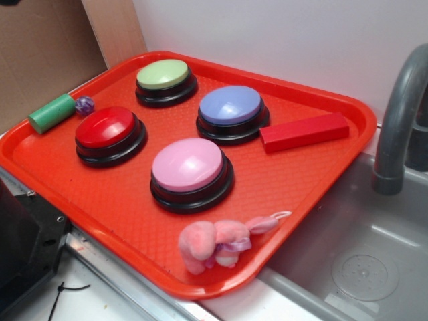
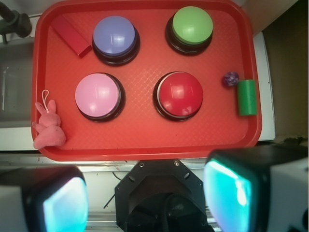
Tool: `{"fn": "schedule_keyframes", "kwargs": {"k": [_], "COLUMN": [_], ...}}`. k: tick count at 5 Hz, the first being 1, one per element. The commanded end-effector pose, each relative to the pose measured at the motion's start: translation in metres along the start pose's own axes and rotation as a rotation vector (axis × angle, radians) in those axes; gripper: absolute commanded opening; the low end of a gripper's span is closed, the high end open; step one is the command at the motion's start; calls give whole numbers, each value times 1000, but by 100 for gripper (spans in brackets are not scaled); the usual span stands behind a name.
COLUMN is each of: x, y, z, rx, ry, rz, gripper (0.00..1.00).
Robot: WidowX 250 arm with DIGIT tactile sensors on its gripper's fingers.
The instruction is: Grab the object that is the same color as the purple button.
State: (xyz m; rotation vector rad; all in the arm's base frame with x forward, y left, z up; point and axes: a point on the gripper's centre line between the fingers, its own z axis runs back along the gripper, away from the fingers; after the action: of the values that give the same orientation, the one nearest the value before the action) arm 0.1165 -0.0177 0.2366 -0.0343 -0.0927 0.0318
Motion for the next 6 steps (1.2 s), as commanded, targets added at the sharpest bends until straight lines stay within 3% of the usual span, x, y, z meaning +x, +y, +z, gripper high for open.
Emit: {"fn": "schedule_keyframes", "kwargs": {"k": [1, 3, 4, 5, 6], "x": [0, 11, 22, 38, 55], "y": [0, 21, 40, 54, 78], "z": [0, -24, -47, -73, -104], "rx": [0, -73, -87, -30, -17], "ry": [0, 37, 10, -39, -111], "rz": [0, 349, 599, 814, 1055], "gripper": [100, 100, 100, 100, 100]}}
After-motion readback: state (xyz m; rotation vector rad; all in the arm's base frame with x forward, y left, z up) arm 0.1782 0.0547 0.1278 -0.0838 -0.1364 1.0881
